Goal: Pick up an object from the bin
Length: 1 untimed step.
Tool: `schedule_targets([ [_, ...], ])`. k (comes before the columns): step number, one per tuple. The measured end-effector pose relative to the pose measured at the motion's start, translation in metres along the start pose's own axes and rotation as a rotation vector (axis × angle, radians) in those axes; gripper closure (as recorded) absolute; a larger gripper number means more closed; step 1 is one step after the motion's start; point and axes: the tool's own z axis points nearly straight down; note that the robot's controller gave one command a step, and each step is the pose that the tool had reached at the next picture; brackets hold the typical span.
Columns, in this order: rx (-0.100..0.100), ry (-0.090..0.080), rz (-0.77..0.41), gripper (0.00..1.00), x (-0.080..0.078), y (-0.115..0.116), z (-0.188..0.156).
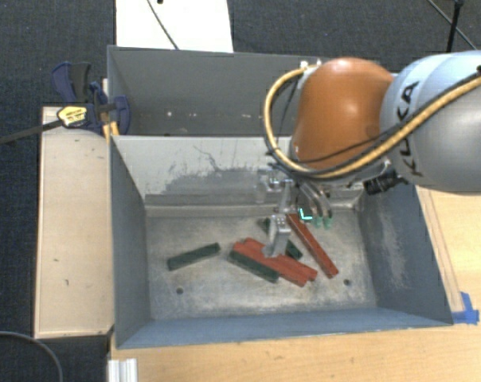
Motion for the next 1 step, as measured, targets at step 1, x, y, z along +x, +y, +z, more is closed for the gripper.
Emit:
schedule_targets([
  [1,0.0,-0.002,0.131,0.0,0.0358,-0.033,0.1471],
])
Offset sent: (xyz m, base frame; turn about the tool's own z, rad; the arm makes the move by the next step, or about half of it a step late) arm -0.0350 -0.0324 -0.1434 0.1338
